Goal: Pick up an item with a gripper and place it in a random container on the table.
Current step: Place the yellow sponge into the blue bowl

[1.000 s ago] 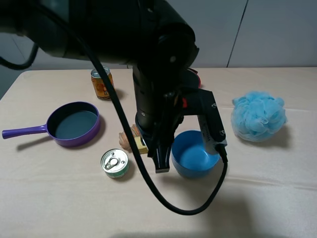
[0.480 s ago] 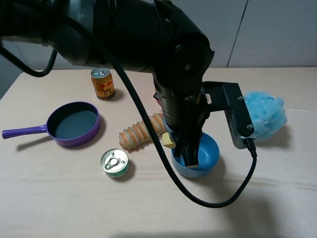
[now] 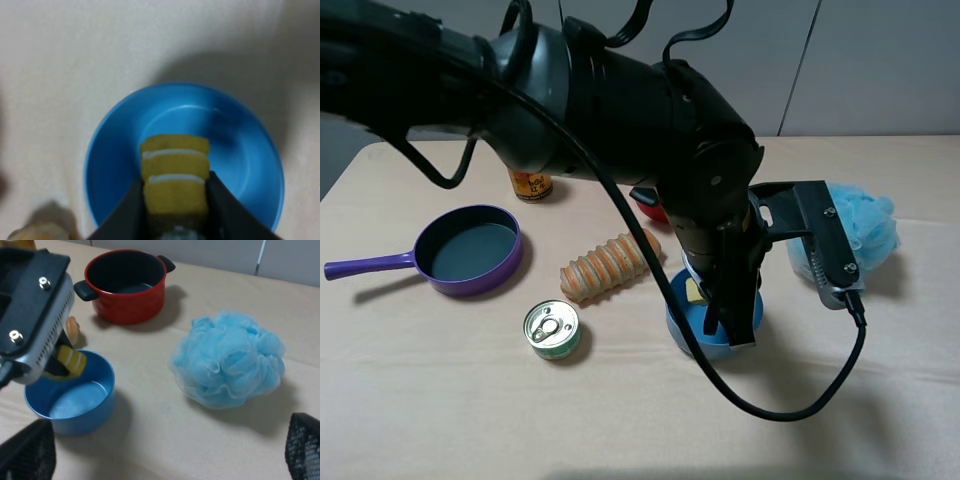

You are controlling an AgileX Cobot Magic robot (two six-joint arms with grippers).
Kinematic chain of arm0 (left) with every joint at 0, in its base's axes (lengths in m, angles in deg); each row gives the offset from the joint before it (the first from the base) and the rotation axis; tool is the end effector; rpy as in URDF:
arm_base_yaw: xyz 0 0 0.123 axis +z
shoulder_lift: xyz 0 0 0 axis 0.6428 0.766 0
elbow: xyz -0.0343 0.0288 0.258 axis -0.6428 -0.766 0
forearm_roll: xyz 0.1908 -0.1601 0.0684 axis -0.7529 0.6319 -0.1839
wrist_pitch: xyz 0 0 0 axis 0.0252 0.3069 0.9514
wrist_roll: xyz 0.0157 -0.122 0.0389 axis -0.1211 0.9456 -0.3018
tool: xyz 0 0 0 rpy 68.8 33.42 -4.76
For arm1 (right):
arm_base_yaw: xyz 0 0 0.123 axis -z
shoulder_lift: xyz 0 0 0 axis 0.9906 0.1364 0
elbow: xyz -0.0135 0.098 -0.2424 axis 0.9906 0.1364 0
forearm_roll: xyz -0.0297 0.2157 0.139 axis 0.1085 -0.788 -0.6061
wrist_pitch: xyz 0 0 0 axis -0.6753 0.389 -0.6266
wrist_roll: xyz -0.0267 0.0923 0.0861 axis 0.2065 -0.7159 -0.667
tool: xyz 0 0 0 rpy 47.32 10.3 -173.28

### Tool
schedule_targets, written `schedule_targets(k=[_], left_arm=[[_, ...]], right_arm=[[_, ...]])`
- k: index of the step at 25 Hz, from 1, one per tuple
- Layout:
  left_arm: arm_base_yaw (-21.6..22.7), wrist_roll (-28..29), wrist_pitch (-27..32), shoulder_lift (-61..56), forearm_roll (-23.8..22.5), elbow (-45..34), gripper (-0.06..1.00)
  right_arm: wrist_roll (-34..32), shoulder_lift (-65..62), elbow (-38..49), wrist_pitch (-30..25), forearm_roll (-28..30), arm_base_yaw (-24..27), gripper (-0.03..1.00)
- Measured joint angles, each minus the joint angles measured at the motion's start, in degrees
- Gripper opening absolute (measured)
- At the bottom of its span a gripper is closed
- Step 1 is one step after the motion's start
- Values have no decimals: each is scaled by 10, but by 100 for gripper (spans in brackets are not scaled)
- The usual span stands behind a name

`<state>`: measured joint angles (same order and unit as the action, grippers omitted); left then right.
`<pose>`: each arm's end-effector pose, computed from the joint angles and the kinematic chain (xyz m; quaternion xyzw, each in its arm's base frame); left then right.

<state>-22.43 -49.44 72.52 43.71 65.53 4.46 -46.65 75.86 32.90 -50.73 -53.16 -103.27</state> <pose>0.2175 -0.3923 0.1257 0.6650 0.6958 -0.0427 0.2678 0.0548 0.0236 0.2674 -0.1543 0.8272 0.1091 0.5292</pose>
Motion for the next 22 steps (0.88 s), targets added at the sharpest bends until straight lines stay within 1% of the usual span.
schedule_targets(k=[14,22], left_arm=[[0,0,-29,22,6,0,23],[0,0,-30,22,6,0,23]], right_arm=[[0,0,0,0,0,0,69],[0,0,0,0,0,0,69]])
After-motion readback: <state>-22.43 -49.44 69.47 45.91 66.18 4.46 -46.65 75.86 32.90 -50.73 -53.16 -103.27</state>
